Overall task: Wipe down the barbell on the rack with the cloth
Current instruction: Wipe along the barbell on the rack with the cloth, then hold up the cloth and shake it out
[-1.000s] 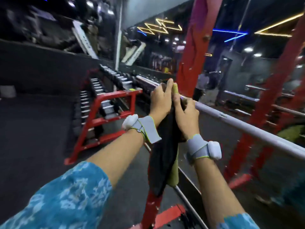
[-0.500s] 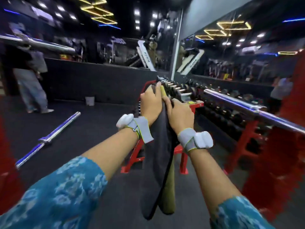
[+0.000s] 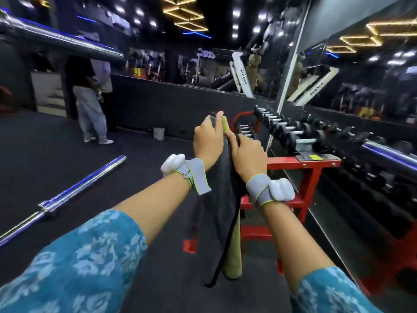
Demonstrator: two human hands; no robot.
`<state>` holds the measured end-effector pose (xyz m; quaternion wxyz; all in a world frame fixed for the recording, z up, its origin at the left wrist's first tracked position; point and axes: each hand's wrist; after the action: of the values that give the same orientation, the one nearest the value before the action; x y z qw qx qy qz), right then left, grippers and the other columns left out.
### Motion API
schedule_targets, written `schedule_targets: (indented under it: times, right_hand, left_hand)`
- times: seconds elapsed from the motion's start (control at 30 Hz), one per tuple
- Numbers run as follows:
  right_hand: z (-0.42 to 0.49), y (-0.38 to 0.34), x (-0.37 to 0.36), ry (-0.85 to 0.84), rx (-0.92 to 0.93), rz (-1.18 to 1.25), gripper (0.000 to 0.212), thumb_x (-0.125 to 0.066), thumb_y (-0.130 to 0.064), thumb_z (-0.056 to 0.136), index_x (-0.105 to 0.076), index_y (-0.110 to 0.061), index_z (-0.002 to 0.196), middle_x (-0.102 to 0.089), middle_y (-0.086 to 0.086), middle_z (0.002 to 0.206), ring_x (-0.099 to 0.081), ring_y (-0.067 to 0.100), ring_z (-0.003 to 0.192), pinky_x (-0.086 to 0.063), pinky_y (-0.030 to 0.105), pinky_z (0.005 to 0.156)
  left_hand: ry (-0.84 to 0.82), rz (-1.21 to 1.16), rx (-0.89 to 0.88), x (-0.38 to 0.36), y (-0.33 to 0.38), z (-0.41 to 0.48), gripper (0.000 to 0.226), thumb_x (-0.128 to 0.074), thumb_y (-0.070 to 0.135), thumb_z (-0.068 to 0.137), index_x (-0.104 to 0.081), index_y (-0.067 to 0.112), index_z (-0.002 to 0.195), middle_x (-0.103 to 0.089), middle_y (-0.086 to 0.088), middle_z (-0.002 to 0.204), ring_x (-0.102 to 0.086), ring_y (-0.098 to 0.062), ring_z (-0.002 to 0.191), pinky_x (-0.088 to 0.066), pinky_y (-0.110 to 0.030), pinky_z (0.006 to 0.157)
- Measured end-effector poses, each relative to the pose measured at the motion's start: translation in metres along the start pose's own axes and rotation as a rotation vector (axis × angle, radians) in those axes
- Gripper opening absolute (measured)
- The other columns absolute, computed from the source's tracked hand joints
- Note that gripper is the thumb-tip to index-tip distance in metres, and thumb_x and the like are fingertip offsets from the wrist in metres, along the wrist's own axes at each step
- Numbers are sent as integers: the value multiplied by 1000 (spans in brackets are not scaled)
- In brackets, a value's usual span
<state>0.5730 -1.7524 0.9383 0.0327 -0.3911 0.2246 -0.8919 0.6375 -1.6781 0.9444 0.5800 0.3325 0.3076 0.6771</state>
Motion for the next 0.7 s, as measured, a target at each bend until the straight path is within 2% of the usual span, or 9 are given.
schedule_targets:
  times: [0.17,0.33,0.43,0.6,0.7]
  right_hand:
    - [105,18,-63,-22,54,137,50,-36,-50,98,-58,-6,88,-63,25,91,-57,43,91,-38,41,68]
    - [185,29,-119,-80,126,161,49,-35,-49,98,-58,-6,94,-62,23,93,-56,42,93,-31,37,66]
    - [216,28,-155,-99,175,218,48,-35,-50,98,-56,-7,89,-63,22,90,-56,42,92,-31,37,65]
    - [291,18,-236,-123,215,266,47,-34,-48,99,-58,-7,94,-63,21,92,-56,43,91,-30,35,65]
    - [330,10,-274,-148,226,295,48,-34,-49,99,-57,-8,91,-62,20,93,-55,42,92,-30,35,64]
  left_hand:
    - [51,74,13,-41,-40,91,42,-41,40,99,-36,21,62,-57,-8,72,-55,-35,81,-27,-31,62]
    - [146,92,22,-66,-83,161,41,-40,42,98,-37,22,62,-60,-15,73,-57,-37,79,-44,-42,68]
    - [169,142,18,-71,-114,193,39,-42,39,98,-39,18,65,-57,-10,67,-58,-36,76,-39,-39,64]
    - [220,195,18,-83,-184,277,39,-40,43,98,-44,16,70,-62,-15,74,-58,-37,79,-42,-40,67]
    - [219,227,-6,-87,-217,321,38,-40,41,98,-44,14,73,-61,-14,75,-57,-38,81,-37,-37,65]
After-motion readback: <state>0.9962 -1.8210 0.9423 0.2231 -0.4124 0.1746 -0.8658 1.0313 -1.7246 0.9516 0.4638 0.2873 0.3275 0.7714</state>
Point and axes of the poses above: each hand's wrist, its own z-axis towards the middle knuckle, its own x-axis out of the back of the hand, y = z × x
